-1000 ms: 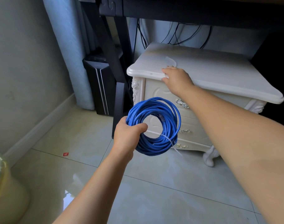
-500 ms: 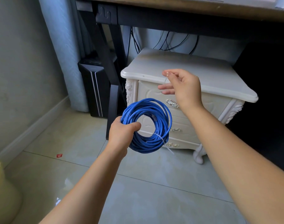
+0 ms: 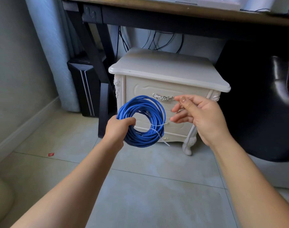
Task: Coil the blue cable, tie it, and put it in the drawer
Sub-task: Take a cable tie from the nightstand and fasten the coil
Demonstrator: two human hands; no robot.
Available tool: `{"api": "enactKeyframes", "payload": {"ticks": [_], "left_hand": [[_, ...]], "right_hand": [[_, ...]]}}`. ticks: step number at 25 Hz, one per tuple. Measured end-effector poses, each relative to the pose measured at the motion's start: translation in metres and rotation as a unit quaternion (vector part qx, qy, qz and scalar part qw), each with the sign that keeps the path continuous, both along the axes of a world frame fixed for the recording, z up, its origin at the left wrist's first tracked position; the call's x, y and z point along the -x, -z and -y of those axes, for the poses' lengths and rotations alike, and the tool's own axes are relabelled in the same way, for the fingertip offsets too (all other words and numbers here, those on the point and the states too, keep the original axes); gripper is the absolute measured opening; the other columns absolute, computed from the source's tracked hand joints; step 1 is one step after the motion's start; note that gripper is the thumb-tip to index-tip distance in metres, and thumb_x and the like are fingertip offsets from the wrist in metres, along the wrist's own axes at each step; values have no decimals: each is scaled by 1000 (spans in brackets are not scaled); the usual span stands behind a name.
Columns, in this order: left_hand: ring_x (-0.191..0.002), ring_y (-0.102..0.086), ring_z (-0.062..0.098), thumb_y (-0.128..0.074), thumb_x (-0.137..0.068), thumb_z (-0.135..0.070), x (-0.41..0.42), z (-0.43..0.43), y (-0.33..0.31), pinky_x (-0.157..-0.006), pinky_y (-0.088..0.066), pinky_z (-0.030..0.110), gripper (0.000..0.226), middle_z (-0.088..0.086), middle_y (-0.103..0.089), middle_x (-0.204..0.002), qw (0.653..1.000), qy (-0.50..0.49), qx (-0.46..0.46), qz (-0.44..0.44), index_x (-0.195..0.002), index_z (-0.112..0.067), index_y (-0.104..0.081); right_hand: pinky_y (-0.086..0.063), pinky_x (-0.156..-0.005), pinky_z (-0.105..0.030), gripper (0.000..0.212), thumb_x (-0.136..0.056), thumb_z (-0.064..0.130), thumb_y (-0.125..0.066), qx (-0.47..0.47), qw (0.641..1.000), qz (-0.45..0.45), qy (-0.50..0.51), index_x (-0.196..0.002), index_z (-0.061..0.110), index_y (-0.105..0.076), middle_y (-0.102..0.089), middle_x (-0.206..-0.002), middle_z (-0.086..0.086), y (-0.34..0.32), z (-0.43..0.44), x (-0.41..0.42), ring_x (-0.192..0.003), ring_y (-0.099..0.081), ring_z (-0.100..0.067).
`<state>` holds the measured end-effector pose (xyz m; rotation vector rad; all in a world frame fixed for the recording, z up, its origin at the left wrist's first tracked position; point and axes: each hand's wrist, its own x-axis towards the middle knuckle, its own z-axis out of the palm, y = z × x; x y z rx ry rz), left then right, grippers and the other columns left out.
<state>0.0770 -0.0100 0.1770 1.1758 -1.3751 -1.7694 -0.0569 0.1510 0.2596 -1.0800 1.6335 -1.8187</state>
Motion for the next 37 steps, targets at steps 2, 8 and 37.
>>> {"api": "enactKeyframes", "payload": {"ticks": [2, 8, 37], "left_hand": [[-70, -53, 26, -65, -66, -3, 2, -9, -2, -64, -44, 38, 18, 9, -53, -75, 1000, 10, 2, 0, -80, -12, -60], [-73, -55, 27, -67, -60, -6, 5, -36, -10, -67, -45, 40, 24, 13, -56, -77, 999, 45, -12, -14, -83, -12, -62], [-88, -67, -3, -67, -69, 11, -8, -67, -21, -78, -55, 18, 79, -18, -66, -109, 964, 112, 242, 15, -132, -34, -55]], "right_hand": [[-57, -55, -25, 18, -98, 11, -51, -23, 1000, -11, -8, -92, 12, -67, -69, -70, -4, 4, -6, 0, -56, -69, -20], [-58, -60, -25, 18, -99, 11, -51, -62, 997, -40, -15, -95, 12, -68, -69, -76, -5, 19, -10, -4, -62, -71, -20], [-43, -66, -10, 10, -85, 21, -73, -91, 977, -183, 65, -80, 30, -72, -55, -92, -4, 19, 1, -19, -68, -53, -2]]}}
